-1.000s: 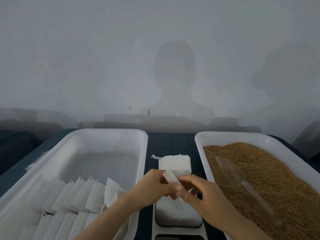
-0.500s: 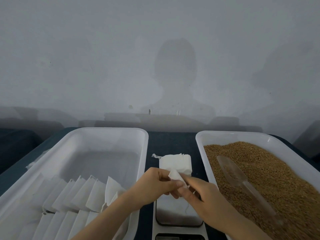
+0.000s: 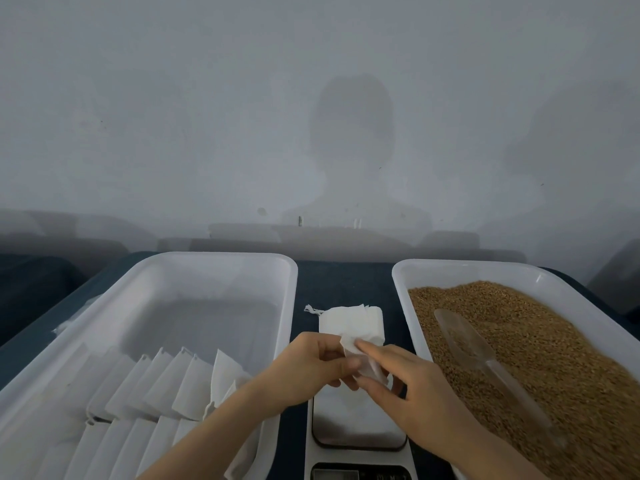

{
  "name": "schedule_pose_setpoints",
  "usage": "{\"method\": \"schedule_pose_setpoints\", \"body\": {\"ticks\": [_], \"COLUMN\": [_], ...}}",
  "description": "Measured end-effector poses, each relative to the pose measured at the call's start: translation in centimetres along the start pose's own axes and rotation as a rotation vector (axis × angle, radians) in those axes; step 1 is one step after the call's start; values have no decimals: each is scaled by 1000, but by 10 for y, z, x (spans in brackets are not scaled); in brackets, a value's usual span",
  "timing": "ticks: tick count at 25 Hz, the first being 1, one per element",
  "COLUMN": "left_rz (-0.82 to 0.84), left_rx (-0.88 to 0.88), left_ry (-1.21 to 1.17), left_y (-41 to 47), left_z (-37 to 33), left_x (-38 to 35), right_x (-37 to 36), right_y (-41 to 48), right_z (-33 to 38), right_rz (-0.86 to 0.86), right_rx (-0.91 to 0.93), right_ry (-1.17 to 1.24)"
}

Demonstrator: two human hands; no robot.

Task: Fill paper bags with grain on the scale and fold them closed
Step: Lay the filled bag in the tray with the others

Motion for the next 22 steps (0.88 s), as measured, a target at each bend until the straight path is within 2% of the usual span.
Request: {"method": "schedule_pose_setpoints", "body": {"ticks": [5, 12, 22], "left_rz": [-4, 5, -15], "left_rx": [20, 20, 79], "left_ry": [-18, -65, 53], "left_y": [1, -1, 1], "left_z": [0, -3, 1], "left_x": [-2, -1, -4], "right_x": [1, -4, 10], "right_y": [1, 2, 0], "right_z": [-4, 2, -2], "right_rz": [-45, 20, -88], "right_rx": [-28, -19, -141], "right_ry": [-32, -18, 26]}}
Point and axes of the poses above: each hand's wrist, its own y-axis towards the middle knuckle, its own x-axis out of the back of the hand, z = x × y, the point moved 6 cm from there along y, towards the middle knuckle, and after that the axes turned 5 degrees about -x, right-handed, at the moved point
